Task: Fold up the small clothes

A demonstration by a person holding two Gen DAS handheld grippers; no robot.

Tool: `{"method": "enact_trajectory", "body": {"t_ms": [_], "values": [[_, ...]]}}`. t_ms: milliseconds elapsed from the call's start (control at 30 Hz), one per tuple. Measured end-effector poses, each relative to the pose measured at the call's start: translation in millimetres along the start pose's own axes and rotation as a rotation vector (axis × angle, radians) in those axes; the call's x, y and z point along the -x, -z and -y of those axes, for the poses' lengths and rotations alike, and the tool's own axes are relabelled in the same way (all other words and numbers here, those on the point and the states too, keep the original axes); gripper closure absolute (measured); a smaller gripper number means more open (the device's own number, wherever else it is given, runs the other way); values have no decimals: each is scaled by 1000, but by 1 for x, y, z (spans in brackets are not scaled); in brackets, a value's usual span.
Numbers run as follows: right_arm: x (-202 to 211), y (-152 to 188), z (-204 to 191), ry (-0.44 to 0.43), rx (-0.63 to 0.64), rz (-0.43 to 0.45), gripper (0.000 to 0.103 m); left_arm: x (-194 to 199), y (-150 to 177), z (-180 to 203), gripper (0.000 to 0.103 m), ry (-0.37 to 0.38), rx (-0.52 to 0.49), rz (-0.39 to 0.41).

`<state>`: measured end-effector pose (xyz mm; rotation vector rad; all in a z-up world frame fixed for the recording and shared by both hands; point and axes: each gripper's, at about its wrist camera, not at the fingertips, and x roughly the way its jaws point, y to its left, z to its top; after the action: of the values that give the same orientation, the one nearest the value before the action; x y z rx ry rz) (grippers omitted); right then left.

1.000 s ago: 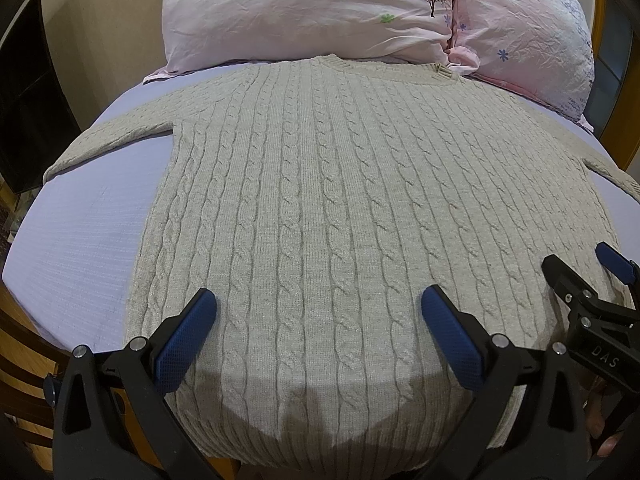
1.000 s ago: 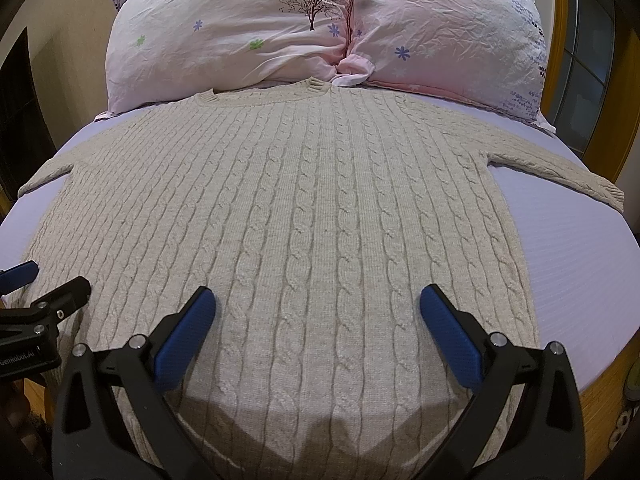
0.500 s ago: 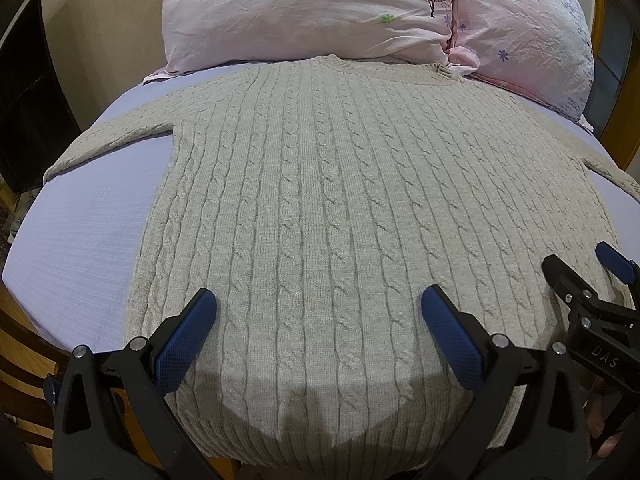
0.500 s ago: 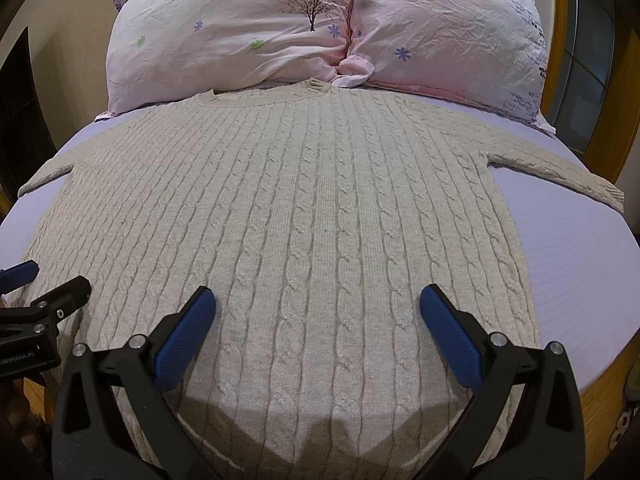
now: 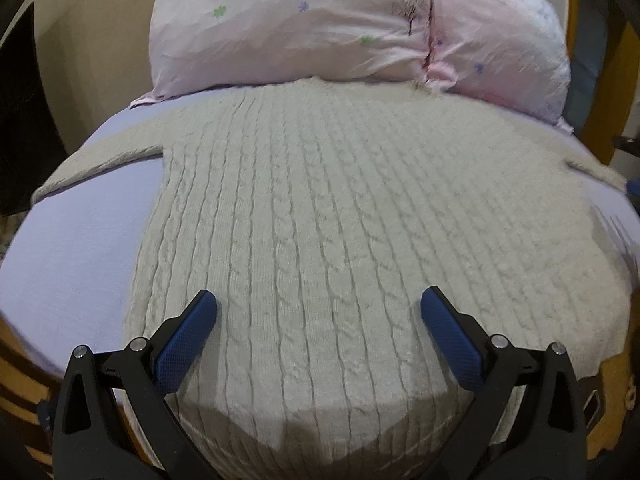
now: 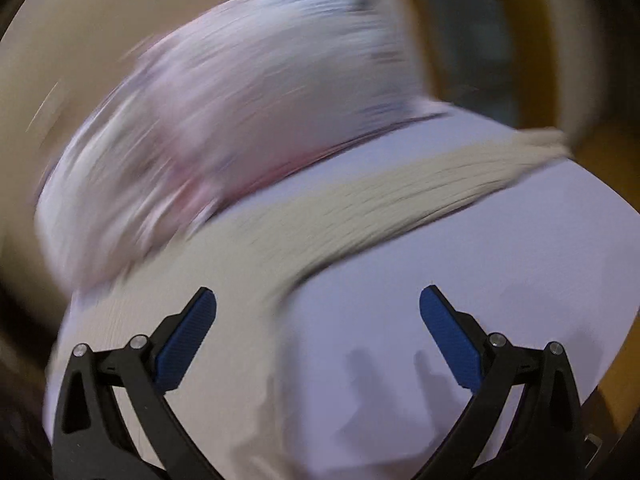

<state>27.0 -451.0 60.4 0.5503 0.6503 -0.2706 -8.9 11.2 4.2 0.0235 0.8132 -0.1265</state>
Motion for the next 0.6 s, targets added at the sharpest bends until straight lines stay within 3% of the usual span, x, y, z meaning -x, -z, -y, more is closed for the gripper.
{"method": "enact_trajectory", "body": {"t_ms": [100,167,267,367,433,467,533,600], "values": [[-31,-47,64,103,-199,-21,32,5,-11,-25,1,123,85,49],[-52,-65,103,150,-327,-48,39,9,-25,-52,1,135,164,93],[-85,-81,145,167,-482,-87,50,18,-40,-85,1,87,254,170],[-98,-90,161,163,-539,-44,61,22,-58,-127,1,5,339,241],[-106,-93,172,153,-587,-21,76,23,-64,-144,1,-47,358,243],[-111,-97,178,145,-607,-16,93,20,-71,-158,1,-81,373,238],[-124,-110,192,119,-650,-18,95,17,-74,-175,1,-100,389,239],[-121,-120,175,143,-599,26,96,13,-78,-195,1,-115,411,245]]}}
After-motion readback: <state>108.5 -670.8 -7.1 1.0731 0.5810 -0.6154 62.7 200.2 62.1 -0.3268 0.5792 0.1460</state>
